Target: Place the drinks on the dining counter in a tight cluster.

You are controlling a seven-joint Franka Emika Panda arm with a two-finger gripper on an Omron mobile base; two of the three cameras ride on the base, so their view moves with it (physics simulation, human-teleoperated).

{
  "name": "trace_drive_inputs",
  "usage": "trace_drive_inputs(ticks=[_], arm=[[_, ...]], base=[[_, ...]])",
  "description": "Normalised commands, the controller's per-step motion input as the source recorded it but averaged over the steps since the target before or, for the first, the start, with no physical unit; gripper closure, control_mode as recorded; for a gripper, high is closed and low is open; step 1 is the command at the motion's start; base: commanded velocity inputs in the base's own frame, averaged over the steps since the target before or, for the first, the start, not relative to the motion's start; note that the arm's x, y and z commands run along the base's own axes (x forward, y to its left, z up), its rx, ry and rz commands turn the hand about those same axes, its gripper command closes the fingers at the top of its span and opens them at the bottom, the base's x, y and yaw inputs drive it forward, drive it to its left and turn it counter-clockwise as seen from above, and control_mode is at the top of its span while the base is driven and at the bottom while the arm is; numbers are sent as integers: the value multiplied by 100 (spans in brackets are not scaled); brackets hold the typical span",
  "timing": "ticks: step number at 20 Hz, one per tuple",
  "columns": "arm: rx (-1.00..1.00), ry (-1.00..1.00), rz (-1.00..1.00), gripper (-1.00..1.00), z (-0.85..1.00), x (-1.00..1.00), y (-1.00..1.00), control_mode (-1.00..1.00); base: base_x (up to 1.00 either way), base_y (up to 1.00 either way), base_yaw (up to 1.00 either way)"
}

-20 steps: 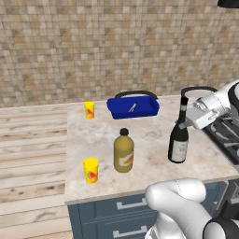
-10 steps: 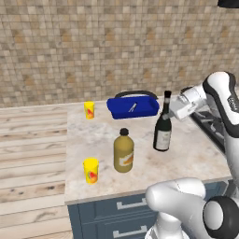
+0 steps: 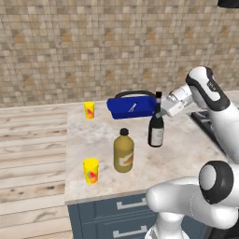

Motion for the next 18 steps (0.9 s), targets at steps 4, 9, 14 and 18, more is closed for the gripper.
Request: trace_drive_inputs(ticks=[4,9,14,18], arm=[[0,0,1,100,-72,7,0,-100],[0,0,0,100,-56,11,7,-100],[0,0,0,100,-48,9,12,-100],[0,-4,0,100,-25,8,3,-100]], base=[[0,0,0],[0,0,0],[0,0,0],[0,0,0]])
